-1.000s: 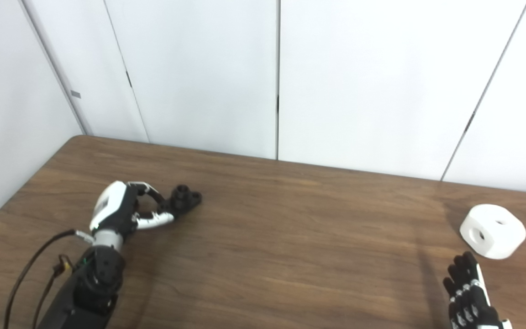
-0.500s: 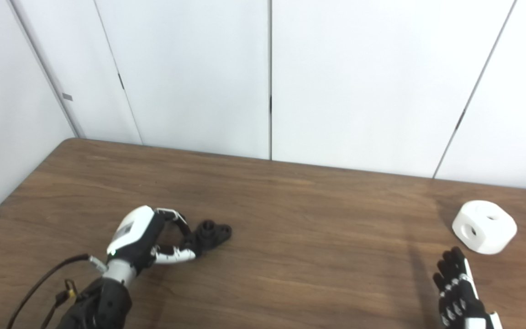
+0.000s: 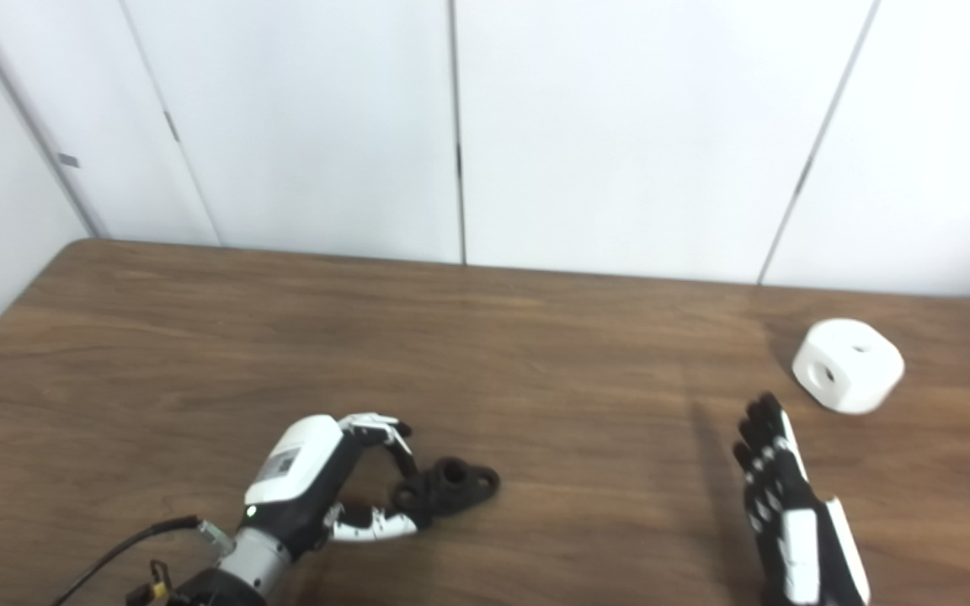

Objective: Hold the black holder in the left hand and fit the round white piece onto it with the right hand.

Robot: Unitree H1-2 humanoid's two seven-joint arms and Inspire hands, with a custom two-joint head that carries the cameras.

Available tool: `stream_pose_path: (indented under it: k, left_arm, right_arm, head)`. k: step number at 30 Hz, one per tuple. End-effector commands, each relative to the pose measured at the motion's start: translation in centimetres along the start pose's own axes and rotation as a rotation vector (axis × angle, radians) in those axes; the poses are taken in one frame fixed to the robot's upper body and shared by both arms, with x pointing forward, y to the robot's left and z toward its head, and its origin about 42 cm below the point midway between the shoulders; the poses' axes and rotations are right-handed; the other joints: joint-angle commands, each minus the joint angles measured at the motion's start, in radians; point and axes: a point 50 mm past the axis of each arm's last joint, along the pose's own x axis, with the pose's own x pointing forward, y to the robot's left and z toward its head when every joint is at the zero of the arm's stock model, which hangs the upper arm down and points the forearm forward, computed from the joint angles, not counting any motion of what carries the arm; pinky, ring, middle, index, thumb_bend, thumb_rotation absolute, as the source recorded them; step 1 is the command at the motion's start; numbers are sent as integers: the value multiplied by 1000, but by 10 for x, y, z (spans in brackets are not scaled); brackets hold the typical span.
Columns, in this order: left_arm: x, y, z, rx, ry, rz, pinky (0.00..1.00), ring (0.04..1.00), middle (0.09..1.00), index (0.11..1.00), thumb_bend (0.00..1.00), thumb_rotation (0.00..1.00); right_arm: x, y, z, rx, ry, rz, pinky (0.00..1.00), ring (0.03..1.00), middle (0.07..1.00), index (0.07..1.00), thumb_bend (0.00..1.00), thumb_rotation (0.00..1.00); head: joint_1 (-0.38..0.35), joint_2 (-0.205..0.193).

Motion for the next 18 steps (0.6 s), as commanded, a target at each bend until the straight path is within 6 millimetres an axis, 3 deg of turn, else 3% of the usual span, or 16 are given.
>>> stream_pose_path:
  k: [1, 9, 13, 18]
  left_arm:
    - [-12, -19, -2, -40, 8, -175, 806, 862, 797, 486, 516, 41]
    - [-27, -15, -2, 13, -82, -260, 812, 850, 792, 486, 517, 42]
    - [-33, -6, -3, 11, -87, -319, 861, 882, 813, 487, 517, 43]
    - [-38, 3, -8, 13, -59, -347, 839, 896, 815, 487, 517, 44]
  right_arm:
    - [-33, 10, -1, 12, 44, -29, 1000, 1000, 1000, 1000, 623, 1000]
    - [-34, 21, 8, 23, 38, -24, 1000, 1000, 1000, 1000, 633, 1000]
    - [-38, 23, 13, 27, 40, -22, 1000, 1000, 1000, 1000, 633, 1000]
    - [-40, 25, 16, 31, 52, -16, 1000, 1000, 1000, 1000, 649, 1000]
  head:
    - [-6, 7]
    - [-36, 38]
    - [-40, 55]
    - [-49, 69]
